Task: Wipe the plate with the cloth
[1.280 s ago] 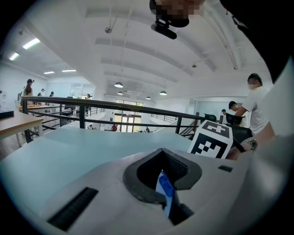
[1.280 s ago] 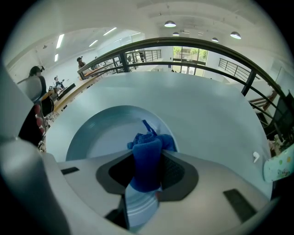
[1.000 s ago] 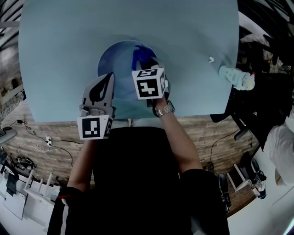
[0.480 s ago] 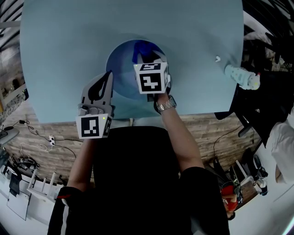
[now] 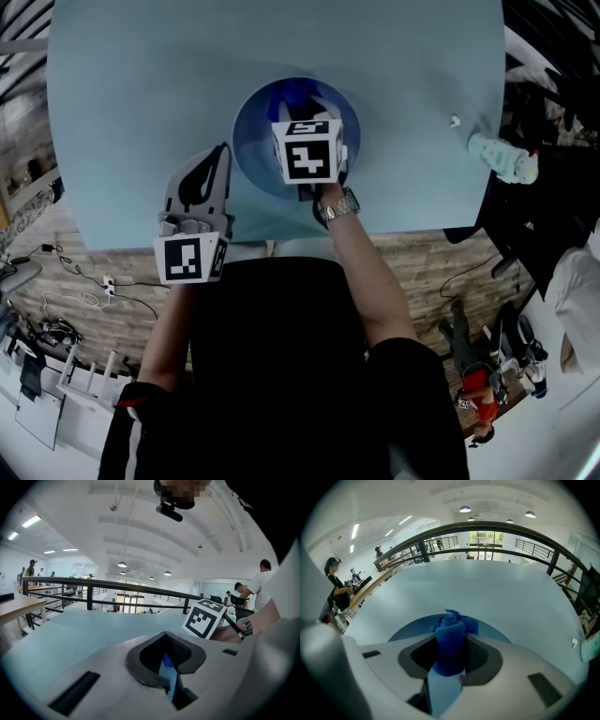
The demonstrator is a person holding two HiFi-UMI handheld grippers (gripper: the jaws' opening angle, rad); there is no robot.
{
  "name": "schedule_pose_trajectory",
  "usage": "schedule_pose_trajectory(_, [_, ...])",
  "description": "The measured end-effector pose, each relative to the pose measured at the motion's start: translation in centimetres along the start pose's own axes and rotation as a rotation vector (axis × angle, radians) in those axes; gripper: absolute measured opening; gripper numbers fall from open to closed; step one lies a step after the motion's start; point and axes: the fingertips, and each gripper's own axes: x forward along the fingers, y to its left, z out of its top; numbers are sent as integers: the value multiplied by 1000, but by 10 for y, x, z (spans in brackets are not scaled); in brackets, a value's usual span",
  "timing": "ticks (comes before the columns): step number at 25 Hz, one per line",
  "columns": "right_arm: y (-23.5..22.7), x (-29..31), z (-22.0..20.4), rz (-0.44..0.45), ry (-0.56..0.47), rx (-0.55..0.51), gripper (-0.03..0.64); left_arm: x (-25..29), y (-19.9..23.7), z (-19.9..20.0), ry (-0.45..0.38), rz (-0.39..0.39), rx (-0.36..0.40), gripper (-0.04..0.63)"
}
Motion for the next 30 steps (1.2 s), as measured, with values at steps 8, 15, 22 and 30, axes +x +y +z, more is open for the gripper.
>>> schedule_pose_trajectory(8, [28,0,4,36,-29,-2,120,-11,12,0,9,12,1,2])
schedule_pose_trajectory(15, [47,-1,-3,53,-24,-8,120,-22,19,0,9,12,9,2])
schedule_pose_trajectory(22, [64,-2,-11,112,-25,-24,120,-30,18,-5,14,8,13,2])
schedule_pose_trajectory(30, [79,-8,-30,164,-13,-72,120,-40,11,-9,13,12,12,2])
